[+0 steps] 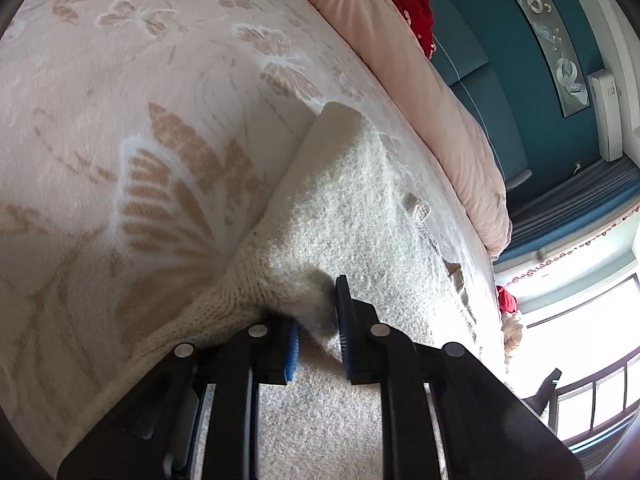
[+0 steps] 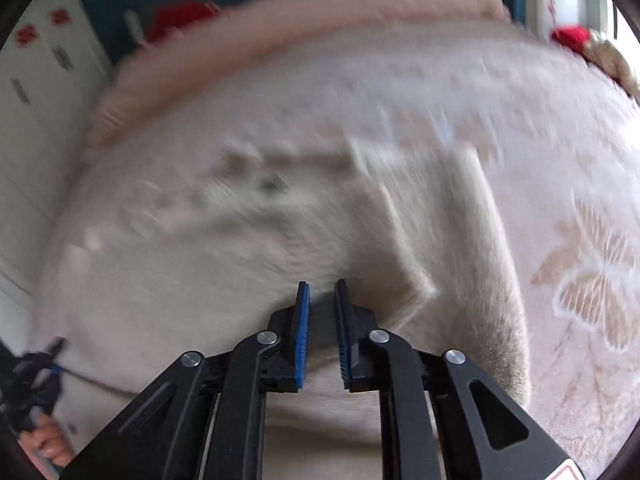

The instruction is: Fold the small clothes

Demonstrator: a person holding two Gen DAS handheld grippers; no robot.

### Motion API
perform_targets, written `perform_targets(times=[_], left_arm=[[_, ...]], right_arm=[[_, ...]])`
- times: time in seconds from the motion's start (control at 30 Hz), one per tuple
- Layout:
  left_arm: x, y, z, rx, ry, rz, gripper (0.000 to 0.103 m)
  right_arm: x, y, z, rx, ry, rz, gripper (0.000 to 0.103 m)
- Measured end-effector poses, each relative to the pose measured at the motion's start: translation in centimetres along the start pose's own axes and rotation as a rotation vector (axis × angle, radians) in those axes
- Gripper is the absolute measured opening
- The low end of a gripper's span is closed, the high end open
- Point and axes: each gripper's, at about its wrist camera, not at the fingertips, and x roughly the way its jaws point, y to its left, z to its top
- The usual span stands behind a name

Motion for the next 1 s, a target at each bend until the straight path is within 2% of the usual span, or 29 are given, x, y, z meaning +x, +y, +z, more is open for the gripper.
perform_targets(times=[0.03, 0.1, 0.17, 0.2, 0.23, 0.27, 0.3, 0.4, 0.43, 0.47, 0.5, 0.53, 0.57, 0.6, 0.63, 0.7, 0.8, 0.87, 0.93, 1.0], left_arm=[[0.0, 0.0, 0.0, -0.002, -0.005, 0.001, 0.016], [-0.2, 0.1, 0.1, -0.006, -0.021, 0.010, 0.016], [-0.3, 0.1, 0.0, 0.006, -0.044, 0.027, 0.017], [-0.3, 0.0, -0.1, 0.013, -0.055, 0.038, 0.017], [-0.5, -0.1, -0.2, 0.018, -0.071, 0.049, 0.017], [-0.8, -0.2, -0.4, 0.027, -0.088, 0.064, 0.017], [-1.0, -0.2, -0.4, 0.034, -0.100, 0.078, 0.017], [-1.3, 0.2, -0.1, 0.035, -0.117, 0.100, 0.017], [-1.3, 0.5, 0.0, 0.023, -0.124, 0.105, 0.017], [-1.5, 0.7, 0.0, 0.014, -0.133, 0.106, 0.017], [-1.5, 0.7, 0.0, 0.013, -0.136, 0.105, 0.016], [-1.4, 0.6, -0.1, 0.026, -0.133, 0.114, 0.016], [-1.4, 0.3, -0.2, 0.050, -0.133, 0.131, 0.016], [-1.5, 0.2, -0.2, 0.057, -0.138, 0.133, 0.016], [-1.5, 0.2, -0.2, 0.054, -0.137, 0.133, 0.016], [-1.4, 0.4, -0.1, 0.043, -0.138, 0.128, 0.016], [-1.4, 0.4, -0.2, 0.054, -0.142, 0.131, 0.017], [-1.4, 0.5, -0.1, 0.054, -0.137, 0.126, 0.017], [-1.3, 0.7, 0.0, 0.056, -0.133, 0.120, 0.017], [-1.1, 0.7, 0.0, 0.066, -0.129, 0.121, 0.017]], right_arm=[[-0.5, -0.5, 0.0, 0.036, -0.030, 0.028, 0.006], [-2.5, -0.1, 0.0, 0.061, -0.081, 0.054, 0.012], [-4.1, 0.2, -0.6, 0.040, -0.140, 0.083, 0.014], [-3.5, 0.4, -0.9, 0.010, -0.125, 0.041, 0.015], [-1.9, 0.3, -1.3, -0.014, -0.059, -0.008, 0.012], [-1.3, -0.1, -1.9, -0.018, -0.030, -0.007, 0.012], [-1.9, -0.4, -2.0, -0.001, -0.064, 0.014, 0.012], [-3.8, 0.2, -1.4, 0.046, -0.097, 0.076, 0.016], [-3.9, 0.6, -1.5, 0.030, -0.118, 0.092, 0.016], [-3.4, 0.9, -1.6, -0.005, -0.106, 0.048, 0.015], [-1.8, 0.9, -1.7, -0.029, -0.043, -0.006, 0.012], [-1.2, 0.7, -2.0, -0.026, -0.033, -0.007, 0.012], [-1.5, 1.0, -2.1, -0.016, -0.056, -0.012, 0.017], [-2.2, 1.6, -1.6, -0.004, -0.065, -0.010, 0.022], [-2.9, 2.4, -1.3, 0.008, -0.080, 0.023, 0.021], [-3.7, 5.3, -0.8, 0.002, -0.101, 0.145, 0.021], [-2.3, 11.1, 0.1, -0.113, -0.064, 0.228, 0.021], [0.2, 14.3, 0.3, -0.189, -0.018, 0.220, 0.021], [4.5, 15.7, -0.2, -0.219, 0.072, 0.147, 0.018], [4.6, 15.5, 0.0, -0.187, 0.037, 0.146, 0.017]])
